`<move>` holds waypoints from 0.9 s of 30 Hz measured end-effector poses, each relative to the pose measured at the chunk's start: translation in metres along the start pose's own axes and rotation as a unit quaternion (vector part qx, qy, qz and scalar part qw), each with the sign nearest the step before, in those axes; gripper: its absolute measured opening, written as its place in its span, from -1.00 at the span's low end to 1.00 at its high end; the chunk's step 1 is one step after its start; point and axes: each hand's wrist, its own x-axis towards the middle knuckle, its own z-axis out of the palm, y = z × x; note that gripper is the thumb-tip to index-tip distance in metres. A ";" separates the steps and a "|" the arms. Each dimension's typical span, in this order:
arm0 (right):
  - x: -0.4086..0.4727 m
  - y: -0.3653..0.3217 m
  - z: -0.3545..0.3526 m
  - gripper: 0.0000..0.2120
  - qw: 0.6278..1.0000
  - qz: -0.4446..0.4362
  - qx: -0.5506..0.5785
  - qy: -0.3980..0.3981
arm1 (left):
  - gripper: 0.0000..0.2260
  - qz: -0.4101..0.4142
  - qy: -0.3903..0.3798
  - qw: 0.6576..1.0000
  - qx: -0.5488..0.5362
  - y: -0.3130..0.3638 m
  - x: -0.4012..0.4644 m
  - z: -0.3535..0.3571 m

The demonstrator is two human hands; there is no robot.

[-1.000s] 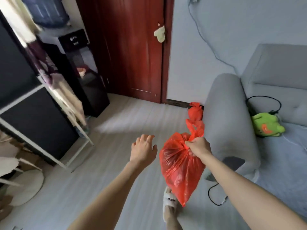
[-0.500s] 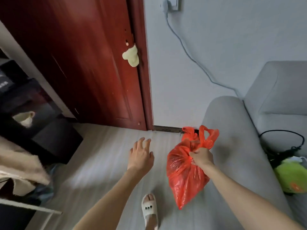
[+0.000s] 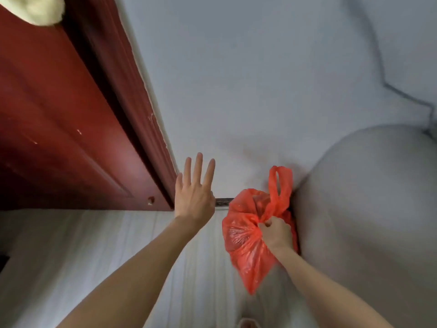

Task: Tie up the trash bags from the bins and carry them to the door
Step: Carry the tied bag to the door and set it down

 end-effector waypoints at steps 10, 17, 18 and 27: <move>0.197 0.083 0.205 -0.81 0.999 -0.019 -0.045 -0.022 | -0.16 0.032 0.147 0.982 0.114 -0.028 0.153 0.220; 0.187 0.063 0.206 -0.75 0.982 -0.014 -0.052 -0.184 | -0.18 0.025 0.047 0.995 0.087 -0.023 0.139 0.203; 0.180 0.055 0.190 -0.75 0.979 -0.013 -0.046 -0.196 | -0.22 0.026 -0.006 0.996 0.084 -0.022 0.135 0.189; 0.024 -0.014 -0.056 -0.72 0.995 -0.028 0.036 -0.088 | -0.56 0.068 -0.166 0.982 -0.054 0.039 0.048 -0.023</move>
